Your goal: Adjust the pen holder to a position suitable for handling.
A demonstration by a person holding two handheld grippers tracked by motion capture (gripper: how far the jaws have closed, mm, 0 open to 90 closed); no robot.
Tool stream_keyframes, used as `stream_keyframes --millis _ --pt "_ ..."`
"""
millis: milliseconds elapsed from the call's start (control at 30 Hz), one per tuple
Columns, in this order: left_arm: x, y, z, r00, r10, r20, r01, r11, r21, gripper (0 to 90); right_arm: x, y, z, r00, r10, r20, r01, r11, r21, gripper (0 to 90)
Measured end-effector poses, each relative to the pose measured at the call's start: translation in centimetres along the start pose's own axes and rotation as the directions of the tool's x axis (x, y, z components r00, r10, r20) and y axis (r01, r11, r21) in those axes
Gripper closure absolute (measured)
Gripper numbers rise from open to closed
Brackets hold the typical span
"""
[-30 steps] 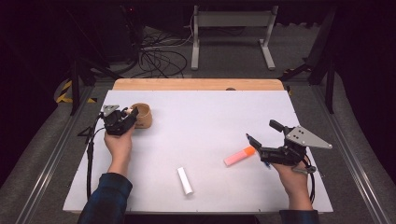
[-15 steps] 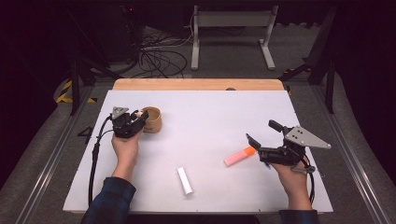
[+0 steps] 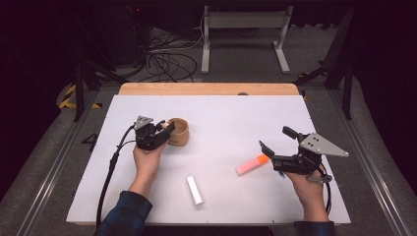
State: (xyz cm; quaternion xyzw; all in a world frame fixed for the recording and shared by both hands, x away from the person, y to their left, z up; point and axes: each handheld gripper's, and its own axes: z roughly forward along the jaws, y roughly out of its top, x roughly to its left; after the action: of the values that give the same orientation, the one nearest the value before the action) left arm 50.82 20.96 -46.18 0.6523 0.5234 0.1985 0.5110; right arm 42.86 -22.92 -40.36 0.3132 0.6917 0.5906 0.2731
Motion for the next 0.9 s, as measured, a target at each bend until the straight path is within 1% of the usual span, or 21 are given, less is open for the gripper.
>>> stream_keyframes --millis 67,167,200,267,367,467,533,600,633,667,700,733,800,833,900 --pt "-0.6 -0.1 0.1 0.9998 0.006 0.017 -0.006 0.9999 0.01 56.1 0.0 0.0 0.0 1.0 -0.002 0.0 0.002 1.0 0.001 6.6" --pt "-1.7 -0.3 0.3 0.9983 0.015 0.057 -0.016 0.9997 0.018 56.2 0.1 0.0 0.1 1.0 0.002 -0.002 -0.002 1.0 0.005 6.6" --pt "-2.1 -0.4 0.3 0.9968 0.018 0.078 -0.02 0.9995 0.022 56.2 0.1 0.0 0.1 1.0 0.002 -0.002 -0.002 1.0 0.005 6.6" --pt "-2.7 -0.5 0.5 0.994 0.023 0.107 -0.027 0.9992 0.028 56.1 0.1 0.0 0.1 1.0 -0.004 -0.004 0.004 1.0 0.005 6.6" --pt "-3.5 -0.7 0.6 0.9909 0.024 0.132 -0.029 0.999 0.035 56.2 0.1 0.0 0.1 1.0 0.0 -0.003 0.0 1.0 0.004 6.6" --pt "-4.5 -1.0 0.6 0.9867 0.039 0.158 -0.046 0.9981 0.041 56.2 0.1 0.0 0.1 1.0 0.0 -0.003 0.0 1.0 0.006 6.8" --pt "-5.1 -1.2 0.7 0.9829 0.04 0.18 -0.05 0.9976 0.049 56.2 0.1 0.0 0.1 1.0 0.001 -0.004 -0.001 1.0 0.006 6.8" --pt "-5.6 -1.4 0.7 0.9809 0.052 0.187 -0.062 0.997 0.047 56.1 0.1 0.0 0.1 1.0 -0.005 -0.008 0.005 1.0 0.007 6.8" --pt "-5.8 -1.5 0.6 0.9805 0.066 0.185 -0.075 0.9962 0.044 56.1 0.1 0.0 0.1 1.0 -0.005 -0.008 0.005 1.0 0.007 6.8" --pt "-5.9 -1.6 0.6 0.9808 0.069 0.183 -0.077 0.9962 0.04 56.1 0.1 0.0 0.1 1.0 -0.005 -0.007 0.005 1.0 0.008 6.8" --pt "-5.9 -1.6 0.6 0.9813 0.069 0.18 -0.076 0.9964 0.036 56.1 0.1 0.0 0.1 1.0 -0.006 -0.005 0.006 1.0 0.009 6.8" --pt "-5.8 -1.7 0.6 0.9798 0.072 0.186 -0.08 0.9962 0.036 56.0 0.1 0.0 0.1 1.0 -0.005 -0.006 0.005 1.0 0.009 6.8" --pt "-5.7 -1.8 0.6 0.9793 0.081 0.185 -0.088 0.9957 0.03 55.8 0.1 0.0 0.1 1.0 -0.005 -0.007 0.005 1.0 0.008 6.8" --pt "-5.7 -1.8 0.5 0.9782 0.085 0.189 -0.092 0.9952 0.032 55.7 0.1 0.0 0.1 1.0 -0.005 -0.008 0.005 1.0 0.007 6.8" --pt "-5.7 -1.8 0.4 0.9781 0.094 0.186 -0.102 0.9942 0.034 55.4 0.1 0.0 0.1 0.9999 -0.006 -0.009 0.006 1.0 0.005 6.9"
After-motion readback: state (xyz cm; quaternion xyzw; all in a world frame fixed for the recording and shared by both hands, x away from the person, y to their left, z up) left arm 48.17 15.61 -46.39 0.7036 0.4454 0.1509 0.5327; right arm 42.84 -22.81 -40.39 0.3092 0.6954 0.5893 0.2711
